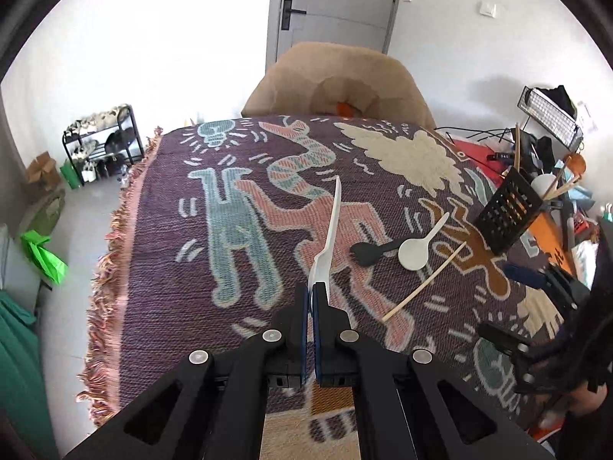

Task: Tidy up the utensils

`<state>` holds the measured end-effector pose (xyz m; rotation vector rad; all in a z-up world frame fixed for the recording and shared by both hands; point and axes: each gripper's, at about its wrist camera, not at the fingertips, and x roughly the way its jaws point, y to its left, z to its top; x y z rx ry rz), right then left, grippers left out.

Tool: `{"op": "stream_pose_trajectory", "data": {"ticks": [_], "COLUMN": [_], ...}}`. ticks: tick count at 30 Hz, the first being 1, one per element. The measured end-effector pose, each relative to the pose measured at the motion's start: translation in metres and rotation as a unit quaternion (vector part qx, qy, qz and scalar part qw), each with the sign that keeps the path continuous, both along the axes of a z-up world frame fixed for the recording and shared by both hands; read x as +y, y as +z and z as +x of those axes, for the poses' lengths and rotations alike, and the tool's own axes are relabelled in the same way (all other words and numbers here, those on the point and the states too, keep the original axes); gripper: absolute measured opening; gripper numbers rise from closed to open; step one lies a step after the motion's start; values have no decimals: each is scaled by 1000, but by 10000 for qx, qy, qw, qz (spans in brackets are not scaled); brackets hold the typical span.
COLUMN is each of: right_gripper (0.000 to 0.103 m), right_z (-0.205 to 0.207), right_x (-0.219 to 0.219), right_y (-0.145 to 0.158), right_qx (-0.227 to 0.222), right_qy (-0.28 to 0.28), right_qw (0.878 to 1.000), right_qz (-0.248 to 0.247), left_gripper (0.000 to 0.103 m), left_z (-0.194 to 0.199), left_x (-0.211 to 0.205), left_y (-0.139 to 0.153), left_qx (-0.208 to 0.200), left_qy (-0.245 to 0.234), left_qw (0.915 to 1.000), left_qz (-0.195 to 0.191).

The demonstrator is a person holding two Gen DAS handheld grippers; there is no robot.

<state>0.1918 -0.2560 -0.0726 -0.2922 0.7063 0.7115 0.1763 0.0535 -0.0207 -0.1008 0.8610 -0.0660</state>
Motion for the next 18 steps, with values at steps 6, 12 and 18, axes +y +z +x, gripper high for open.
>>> {"op": "stream_pose_trajectory", "data": {"ticks": [6, 12, 18], "right_gripper": [67, 56, 32], "right_z": [-5, -1, 3], "right_x": [51, 90, 113], "right_y": [-11, -26, -38], "right_qx": [-153, -253, -355], "right_qy": [736, 1120, 1400], "right_qw": [9946, 9846, 9747], "right_qz": [-713, -1318, -1706], "left_gripper": [2, 2, 2], "left_z": [-13, -24, -31], "left_x": [19, 29, 36], "left_y": [2, 2, -8], "left_qx": [-63, -81, 54], "left_qy": [51, -89, -247], "left_qw": [9999, 9998, 9995], "left_qz": [-134, -147, -200]}}
